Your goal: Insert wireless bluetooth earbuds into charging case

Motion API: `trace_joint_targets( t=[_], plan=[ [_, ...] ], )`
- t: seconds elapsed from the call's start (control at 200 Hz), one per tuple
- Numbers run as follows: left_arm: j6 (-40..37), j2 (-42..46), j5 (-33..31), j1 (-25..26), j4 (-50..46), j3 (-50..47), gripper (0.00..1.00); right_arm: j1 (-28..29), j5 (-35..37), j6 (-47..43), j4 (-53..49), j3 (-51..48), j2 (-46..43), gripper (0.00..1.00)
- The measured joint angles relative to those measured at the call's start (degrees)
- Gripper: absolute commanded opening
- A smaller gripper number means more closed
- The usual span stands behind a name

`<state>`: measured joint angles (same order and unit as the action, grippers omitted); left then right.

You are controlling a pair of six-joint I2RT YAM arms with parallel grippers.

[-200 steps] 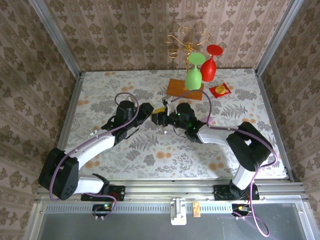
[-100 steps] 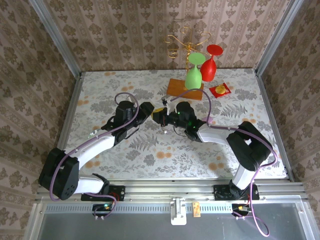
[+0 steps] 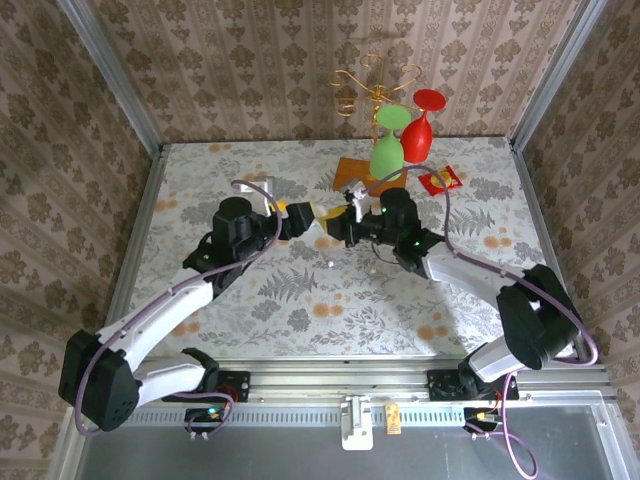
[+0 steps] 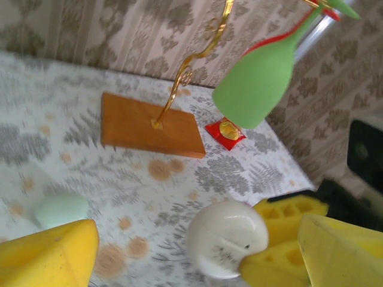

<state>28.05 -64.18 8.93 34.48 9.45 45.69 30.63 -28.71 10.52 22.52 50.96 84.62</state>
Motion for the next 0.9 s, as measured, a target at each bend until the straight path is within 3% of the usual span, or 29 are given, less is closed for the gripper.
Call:
trace_joint_targets(
  t=[0.17, 0.25, 0.36, 0.54, 0.715, 0.9],
  plan=[
    [-15.9, 1.6, 8.0, 0.1, -1.6, 0.0, 0.94, -3.6, -7.4, -4.4, -9.0, 0.0, -5.7, 0.15],
    [-20.7, 1.6, 13.7, 0.4, -1.9, -0.1, 1.00, -4.5, -11.3, -6.6, -13.3, 0.9, -8.7, 0.15],
    [-24.7, 1.4, 22.1, 0.5, 0.3, -1.2, 1.00, -4.9, -16.2, -10.1, -18.8, 3.5, -11.6, 0.15],
    [-24.4, -1.8, 34.4, 0.5, 12.8, -5.8, 0.98, -4.9, -23.8, -13.8, -24.5, 6.5, -14.5, 0.15],
    [-20.0, -6.1, 42.6, 0.5, 25.4, -7.2, 0.86, -4.9, -27.6, -15.8, -27.8, 7.1, -15.5, 0.12],
    [-16.1, -7.1, 46.7, 0.5, 33.7, -7.2, 0.69, -4.9, -28.7, -18.1, -31.0, 7.8, -15.5, 0.12]
  ],
)
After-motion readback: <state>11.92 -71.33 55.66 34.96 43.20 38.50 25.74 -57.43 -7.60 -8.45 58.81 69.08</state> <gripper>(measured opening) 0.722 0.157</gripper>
